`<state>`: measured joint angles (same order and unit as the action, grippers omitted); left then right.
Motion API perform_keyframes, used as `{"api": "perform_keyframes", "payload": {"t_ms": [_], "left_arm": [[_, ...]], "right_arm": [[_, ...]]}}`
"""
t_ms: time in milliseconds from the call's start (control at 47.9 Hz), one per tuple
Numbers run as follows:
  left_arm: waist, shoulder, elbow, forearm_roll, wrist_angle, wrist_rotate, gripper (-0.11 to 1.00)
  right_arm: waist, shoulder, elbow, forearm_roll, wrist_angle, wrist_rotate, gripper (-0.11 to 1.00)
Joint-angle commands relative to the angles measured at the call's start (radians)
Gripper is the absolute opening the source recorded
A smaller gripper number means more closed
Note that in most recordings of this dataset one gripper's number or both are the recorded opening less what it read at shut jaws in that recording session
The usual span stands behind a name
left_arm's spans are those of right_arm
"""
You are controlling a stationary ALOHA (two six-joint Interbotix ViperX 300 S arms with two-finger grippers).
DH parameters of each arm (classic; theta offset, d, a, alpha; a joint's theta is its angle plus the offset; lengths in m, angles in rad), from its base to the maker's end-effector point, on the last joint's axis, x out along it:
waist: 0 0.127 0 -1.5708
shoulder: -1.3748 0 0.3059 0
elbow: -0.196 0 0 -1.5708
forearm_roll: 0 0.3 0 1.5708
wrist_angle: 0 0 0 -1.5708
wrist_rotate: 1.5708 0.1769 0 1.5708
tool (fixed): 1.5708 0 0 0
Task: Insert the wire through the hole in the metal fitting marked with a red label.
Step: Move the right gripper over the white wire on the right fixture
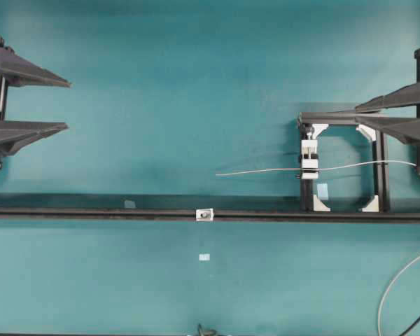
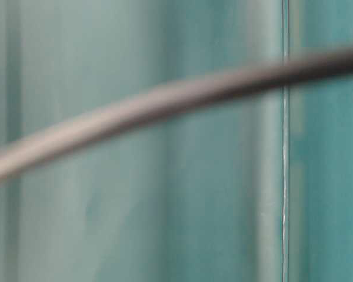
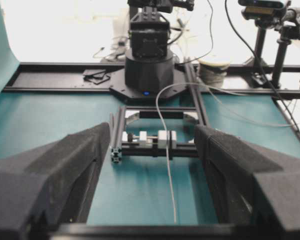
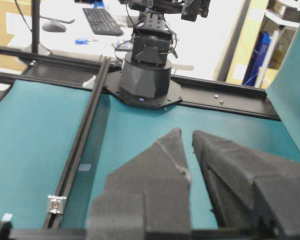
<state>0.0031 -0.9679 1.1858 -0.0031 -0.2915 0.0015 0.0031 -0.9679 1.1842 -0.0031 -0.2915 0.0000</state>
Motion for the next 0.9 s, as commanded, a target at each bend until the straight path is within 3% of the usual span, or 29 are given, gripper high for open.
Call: {"api": "perform_keyframes", "payload": {"t_ms": [0, 42, 146, 209, 313, 417, 542, 709, 876], "left_arm": [[-0.017, 0.015, 0.003, -0.037, 0.0, -0.011, 0.24], [-0.018, 0.017, 0.008, -0.037, 0.005, -0.012, 0.22], [-0.018, 0.017, 0.015, -0.037, 0.017, -0.02, 0.02], [-0.02, 0.017, 0.017, -0.037, 0.021, -0.02, -0.02], [-0.018, 0.018, 0.021, -0.037, 0.034, -0.012, 0.11], [-0.02, 0.026, 0.032, -0.035, 0.048, -0.008, 0.33], [-0.018, 0.077, 0.031, -0.035, 0.044, -0.008, 0.48], [-0.018, 0.183, 0.006, -0.035, 0.028, -0.003, 0.52], [-0.018, 0.242, 0.011, -0.034, -0.003, 0.046, 0.62]], "right_arm": [[-0.008, 0.008, -0.006, 0.002, -0.005, 0.012, 0.24], [-0.009, 0.008, 0.003, 0.002, -0.003, 0.014, 0.22], [-0.012, 0.009, 0.015, 0.003, 0.0, 0.017, 0.03], [-0.012, 0.012, 0.017, 0.006, 0.0, 0.026, -0.02], [-0.012, 0.029, 0.012, 0.008, 0.0, 0.066, -0.03], [-0.015, 0.051, 0.008, 0.006, 0.002, 0.101, -0.02], [-0.021, 0.072, 0.006, 0.008, 0.0, 0.112, 0.14], [-0.023, 0.097, 0.002, 0.008, -0.005, 0.112, 0.61], [-0.023, 0.127, -0.002, 0.008, -0.005, 0.115, 0.63]]}}
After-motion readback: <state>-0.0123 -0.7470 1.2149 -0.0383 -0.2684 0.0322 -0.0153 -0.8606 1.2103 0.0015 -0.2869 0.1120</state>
